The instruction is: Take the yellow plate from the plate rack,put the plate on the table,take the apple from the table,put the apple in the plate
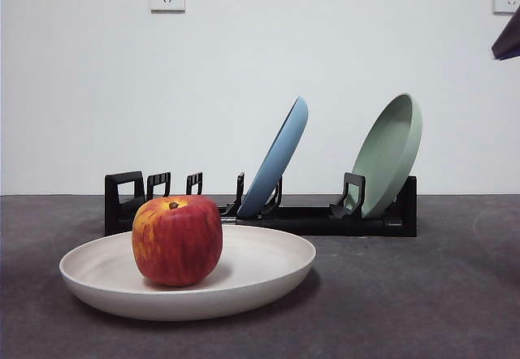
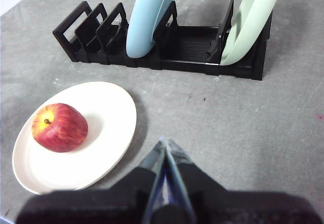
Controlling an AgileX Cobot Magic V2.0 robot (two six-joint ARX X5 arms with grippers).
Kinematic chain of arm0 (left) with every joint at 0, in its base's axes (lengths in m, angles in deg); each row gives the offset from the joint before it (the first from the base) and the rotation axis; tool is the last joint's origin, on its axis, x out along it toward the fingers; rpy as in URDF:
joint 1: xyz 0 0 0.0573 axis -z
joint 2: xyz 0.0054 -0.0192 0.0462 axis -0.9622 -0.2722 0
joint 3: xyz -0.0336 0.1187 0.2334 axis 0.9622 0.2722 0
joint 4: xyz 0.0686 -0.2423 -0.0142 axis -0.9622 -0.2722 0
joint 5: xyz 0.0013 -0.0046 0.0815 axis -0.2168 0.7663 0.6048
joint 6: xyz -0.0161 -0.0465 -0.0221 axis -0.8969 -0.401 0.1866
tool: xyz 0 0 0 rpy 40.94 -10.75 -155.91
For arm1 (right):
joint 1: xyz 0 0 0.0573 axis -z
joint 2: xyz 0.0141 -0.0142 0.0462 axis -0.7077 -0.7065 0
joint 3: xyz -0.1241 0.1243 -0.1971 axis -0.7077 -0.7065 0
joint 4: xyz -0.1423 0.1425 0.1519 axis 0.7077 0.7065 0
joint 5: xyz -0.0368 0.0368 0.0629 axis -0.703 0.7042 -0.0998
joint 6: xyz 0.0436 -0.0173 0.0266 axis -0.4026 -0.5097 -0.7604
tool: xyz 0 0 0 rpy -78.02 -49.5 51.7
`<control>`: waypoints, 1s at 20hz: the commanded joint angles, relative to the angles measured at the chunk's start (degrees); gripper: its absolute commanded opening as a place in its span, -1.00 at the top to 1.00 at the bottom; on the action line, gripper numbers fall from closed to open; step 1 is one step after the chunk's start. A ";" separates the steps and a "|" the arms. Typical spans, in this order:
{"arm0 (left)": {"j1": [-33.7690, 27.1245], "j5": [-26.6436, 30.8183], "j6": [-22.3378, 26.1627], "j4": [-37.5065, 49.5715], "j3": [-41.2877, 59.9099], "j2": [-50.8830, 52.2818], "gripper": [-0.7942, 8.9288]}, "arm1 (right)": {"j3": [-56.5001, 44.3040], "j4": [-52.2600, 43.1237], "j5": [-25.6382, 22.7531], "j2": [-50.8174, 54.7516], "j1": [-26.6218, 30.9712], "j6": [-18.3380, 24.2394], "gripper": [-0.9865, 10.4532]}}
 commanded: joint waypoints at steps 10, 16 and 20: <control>-24.02 -7.85 10.19 19.61 13.86 14.08 0.84 | -0.46 -0.28 -0.15 0.11 -0.02 -0.61 0.83; -27.06 -10.47 8.52 24.39 24.83 19.78 0.84 | -0.46 -0.28 -0.15 0.11 -0.02 -0.61 0.83; -27.76 -10.23 7.10 20.90 26.60 21.70 0.84 | -0.46 -0.28 -0.15 0.09 -0.02 -0.61 0.83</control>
